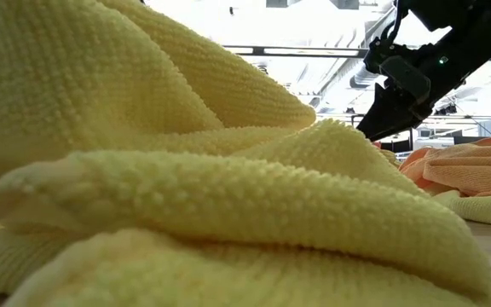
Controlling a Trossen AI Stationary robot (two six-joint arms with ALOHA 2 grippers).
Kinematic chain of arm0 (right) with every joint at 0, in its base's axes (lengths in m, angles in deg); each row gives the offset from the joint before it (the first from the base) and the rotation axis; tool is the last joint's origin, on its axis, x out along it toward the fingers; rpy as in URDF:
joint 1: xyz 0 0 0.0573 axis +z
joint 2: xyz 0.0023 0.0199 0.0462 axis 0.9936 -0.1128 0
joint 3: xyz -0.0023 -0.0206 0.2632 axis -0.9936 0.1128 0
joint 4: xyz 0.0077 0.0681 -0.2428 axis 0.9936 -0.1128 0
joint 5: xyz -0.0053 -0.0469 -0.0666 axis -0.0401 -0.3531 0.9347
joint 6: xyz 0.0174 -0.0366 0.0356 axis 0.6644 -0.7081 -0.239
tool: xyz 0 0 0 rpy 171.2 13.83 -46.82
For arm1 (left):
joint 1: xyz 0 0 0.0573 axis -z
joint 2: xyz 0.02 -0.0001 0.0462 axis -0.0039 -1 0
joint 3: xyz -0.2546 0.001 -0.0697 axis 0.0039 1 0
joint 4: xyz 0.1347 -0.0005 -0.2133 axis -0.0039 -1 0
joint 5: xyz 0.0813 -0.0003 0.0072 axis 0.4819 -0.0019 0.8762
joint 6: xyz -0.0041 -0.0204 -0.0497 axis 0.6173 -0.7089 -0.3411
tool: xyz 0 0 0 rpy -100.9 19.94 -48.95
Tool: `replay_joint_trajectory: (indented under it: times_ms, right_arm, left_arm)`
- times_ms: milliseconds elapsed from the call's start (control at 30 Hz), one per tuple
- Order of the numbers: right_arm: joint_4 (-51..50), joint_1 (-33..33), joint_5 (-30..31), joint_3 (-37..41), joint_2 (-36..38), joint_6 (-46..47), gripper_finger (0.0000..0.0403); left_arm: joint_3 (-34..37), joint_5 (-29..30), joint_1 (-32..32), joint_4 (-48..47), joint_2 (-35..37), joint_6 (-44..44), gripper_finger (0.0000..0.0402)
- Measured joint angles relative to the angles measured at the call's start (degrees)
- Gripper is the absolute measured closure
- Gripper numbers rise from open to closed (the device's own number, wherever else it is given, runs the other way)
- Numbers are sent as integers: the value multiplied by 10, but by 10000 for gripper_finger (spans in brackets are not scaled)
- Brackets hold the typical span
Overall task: Sort microfiber towel by color & place in baskets
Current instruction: Put the left orange microfiber cloth into the left transparent bin
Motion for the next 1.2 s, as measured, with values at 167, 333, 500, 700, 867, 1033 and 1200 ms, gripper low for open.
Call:
replay_joint_trajectory:
  times_ms: [167,333,500,700,867,1033,1200]
  right_arm:
    - [0,0,0,0,0,-1,258]
    - [0,0,0,0,0,-1,258]
    - [0,0,0,0,0,-1,258]
    - [0,0,0,0,0,-1,258]
    - [0,0,0,0,0,-2,258]
    - [0,0,1,0,0,-14,258]
    - [0,0,1,0,0,-12,258]
  left_arm:
    - [-3,55,-52,-2,93,44,401]
    - [-44,89,-119,-1,148,120,402]
    - [-93,98,-189,-1,168,193,401]
    - [-120,91,-272,0,167,254,401]
    - [-120,52,-318,-2,162,264,401]
    - [-86,12,-337,0,144,244,401]
    - [13,10,-363,0,118,175,401]
